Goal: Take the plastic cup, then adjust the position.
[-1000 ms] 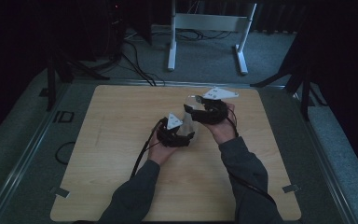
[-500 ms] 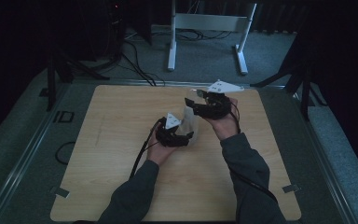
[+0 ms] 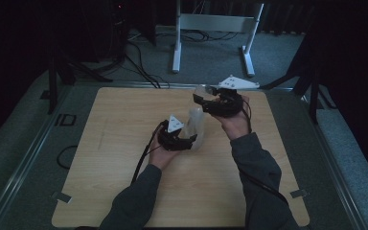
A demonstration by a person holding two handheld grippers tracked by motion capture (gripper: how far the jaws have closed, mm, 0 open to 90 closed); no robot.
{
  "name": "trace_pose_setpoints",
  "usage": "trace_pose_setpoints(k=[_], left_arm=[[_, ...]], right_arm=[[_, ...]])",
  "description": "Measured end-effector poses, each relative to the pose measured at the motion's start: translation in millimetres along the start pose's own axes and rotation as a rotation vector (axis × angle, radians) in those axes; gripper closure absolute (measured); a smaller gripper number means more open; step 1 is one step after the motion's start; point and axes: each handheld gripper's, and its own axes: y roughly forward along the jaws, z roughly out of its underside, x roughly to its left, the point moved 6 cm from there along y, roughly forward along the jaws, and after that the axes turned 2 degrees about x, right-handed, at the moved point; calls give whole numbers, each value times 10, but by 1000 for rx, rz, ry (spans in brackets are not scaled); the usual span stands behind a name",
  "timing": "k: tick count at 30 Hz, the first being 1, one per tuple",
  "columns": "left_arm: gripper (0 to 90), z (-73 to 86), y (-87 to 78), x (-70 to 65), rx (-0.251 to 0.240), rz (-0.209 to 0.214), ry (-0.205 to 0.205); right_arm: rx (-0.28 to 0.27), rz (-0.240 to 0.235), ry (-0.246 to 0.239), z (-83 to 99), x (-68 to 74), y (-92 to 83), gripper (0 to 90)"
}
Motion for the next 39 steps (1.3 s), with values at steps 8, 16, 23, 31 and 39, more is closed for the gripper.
trace_pose_setpoints(k=[8, 16, 23, 31, 39], left_arm=[[244, 27, -23, 20, 3, -2, 0], [245, 31, -66, 32, -6, 4, -6], [268, 50, -91, 35, -9, 5, -4], [272, 33, -164, 32, -29, -9, 9], [274, 44, -268, 45, -60, -13, 0]], right_arm=[[-14, -2, -5, -57, -3, -86, 408], [-1, 26, -2, -16, -97, -194, 408], [8, 51, 13, 91, -207, -295, 408], [21, 85, 48, 286, -372, -424, 408], [50, 110, 74, 528, -458, -497, 408]])
